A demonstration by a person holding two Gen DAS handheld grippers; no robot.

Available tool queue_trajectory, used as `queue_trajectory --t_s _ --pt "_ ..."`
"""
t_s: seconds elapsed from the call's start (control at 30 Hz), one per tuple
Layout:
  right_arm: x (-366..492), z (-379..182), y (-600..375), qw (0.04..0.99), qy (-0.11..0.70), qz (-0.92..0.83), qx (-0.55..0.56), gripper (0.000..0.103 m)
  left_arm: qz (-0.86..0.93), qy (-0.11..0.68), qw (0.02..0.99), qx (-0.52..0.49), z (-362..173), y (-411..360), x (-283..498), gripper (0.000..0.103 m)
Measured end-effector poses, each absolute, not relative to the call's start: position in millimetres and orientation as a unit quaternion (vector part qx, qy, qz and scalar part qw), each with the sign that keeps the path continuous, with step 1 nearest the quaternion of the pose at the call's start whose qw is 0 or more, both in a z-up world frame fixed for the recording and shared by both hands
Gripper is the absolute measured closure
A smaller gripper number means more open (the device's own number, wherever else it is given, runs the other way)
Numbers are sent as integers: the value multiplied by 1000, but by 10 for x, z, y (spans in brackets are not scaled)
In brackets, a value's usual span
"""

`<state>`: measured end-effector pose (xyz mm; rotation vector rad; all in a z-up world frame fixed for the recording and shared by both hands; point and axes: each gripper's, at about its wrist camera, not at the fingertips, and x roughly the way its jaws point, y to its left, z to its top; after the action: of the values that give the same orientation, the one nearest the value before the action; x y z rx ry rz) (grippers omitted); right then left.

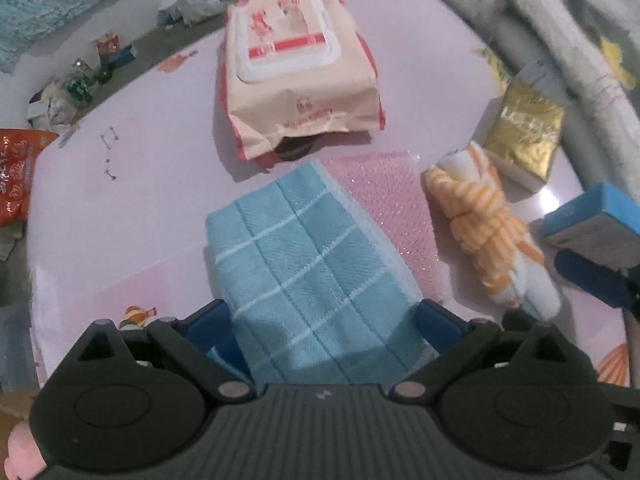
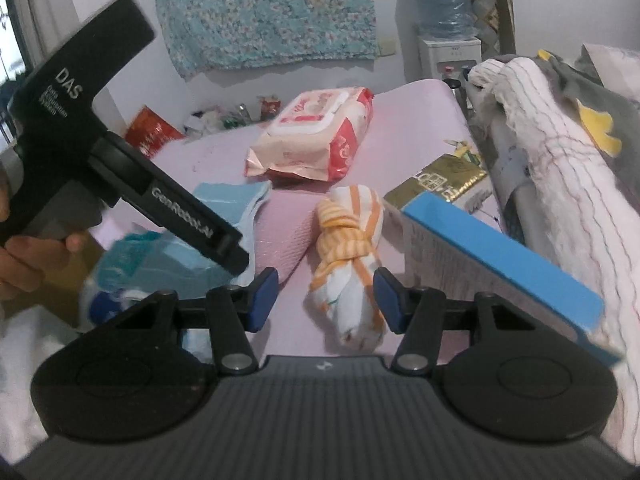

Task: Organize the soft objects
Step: 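Grasp the blue striped towel with the left tool while the right grasps the orange-striped rolled cloth, then carry the towel in the left tool and rolled cloth in the right tool to the box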

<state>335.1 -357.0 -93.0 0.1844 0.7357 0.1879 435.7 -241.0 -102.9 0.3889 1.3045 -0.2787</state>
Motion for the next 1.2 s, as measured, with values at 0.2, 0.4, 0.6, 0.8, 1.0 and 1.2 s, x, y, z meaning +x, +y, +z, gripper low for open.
queue_trajectory --t_s 0.2,0.4,0.6,0.8,1.0,1.2 --pt "3485 -1079 -3478 922 374 77 56 68 -135 623 747 189 -1188 -2482 4415 0" --pt "3440 -1099 -3530 921 376 76 74 77 -136 621 745 200 -1272 -2519 4362 9" --pt "3198 -1052 -3580 913 387 79 99 78 -159 623 737 209 -1244 -2559 4207 48" --pt "2915 -1009 -3711 904 387 87 159 79 -171 619 739 205 -1106 -2526 4026 70" --pt "2724 -809 -3827 900 366 96 214 79 -189 591 759 196 -738 -2444 3795 73" --pt "2515 -559 -3891 900 344 100 250 79 -195 580 775 158 -347 -2345 3635 73"
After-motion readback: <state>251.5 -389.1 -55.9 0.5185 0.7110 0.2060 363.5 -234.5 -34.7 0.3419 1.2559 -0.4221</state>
